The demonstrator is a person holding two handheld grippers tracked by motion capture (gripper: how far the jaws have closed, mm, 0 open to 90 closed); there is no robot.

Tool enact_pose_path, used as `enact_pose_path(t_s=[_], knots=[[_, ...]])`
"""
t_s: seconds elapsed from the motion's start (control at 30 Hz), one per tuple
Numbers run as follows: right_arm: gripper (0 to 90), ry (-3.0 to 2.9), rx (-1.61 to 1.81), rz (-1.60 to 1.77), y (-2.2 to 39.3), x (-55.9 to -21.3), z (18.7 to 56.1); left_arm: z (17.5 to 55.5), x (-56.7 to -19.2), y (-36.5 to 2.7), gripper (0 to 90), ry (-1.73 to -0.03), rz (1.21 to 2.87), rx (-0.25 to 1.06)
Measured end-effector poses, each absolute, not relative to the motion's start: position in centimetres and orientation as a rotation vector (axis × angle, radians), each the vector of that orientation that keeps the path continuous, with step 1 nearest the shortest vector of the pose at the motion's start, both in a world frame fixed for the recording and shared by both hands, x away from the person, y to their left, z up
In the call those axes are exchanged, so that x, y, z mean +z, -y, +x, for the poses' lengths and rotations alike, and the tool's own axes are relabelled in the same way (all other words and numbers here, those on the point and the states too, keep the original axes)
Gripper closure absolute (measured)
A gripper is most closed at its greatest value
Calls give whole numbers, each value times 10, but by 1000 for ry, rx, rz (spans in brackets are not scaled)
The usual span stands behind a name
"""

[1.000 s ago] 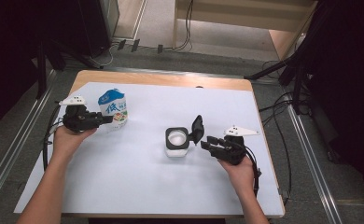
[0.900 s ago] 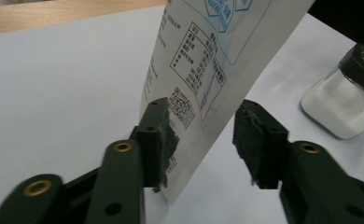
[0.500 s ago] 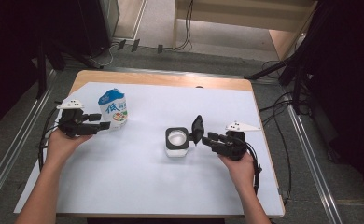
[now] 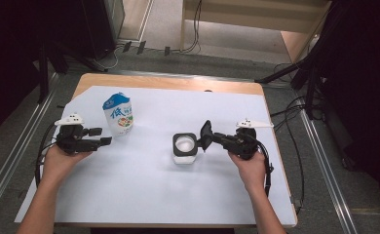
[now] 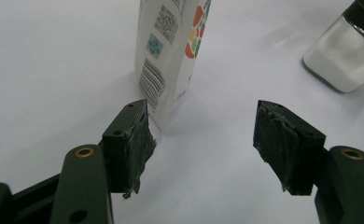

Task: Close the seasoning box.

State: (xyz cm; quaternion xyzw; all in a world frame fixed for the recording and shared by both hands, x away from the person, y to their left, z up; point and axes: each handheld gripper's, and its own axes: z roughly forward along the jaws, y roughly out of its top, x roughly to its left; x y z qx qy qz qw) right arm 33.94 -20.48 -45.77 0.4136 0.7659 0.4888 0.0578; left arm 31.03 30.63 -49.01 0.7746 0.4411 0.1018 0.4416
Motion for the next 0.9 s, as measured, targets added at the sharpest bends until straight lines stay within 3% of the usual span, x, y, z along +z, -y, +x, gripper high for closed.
enact_pose_path(t_s=[0.9], knots=[[894,-2308,1550,1218,181,-444,344,312,-496,-313,380,-1116,1895,219]])
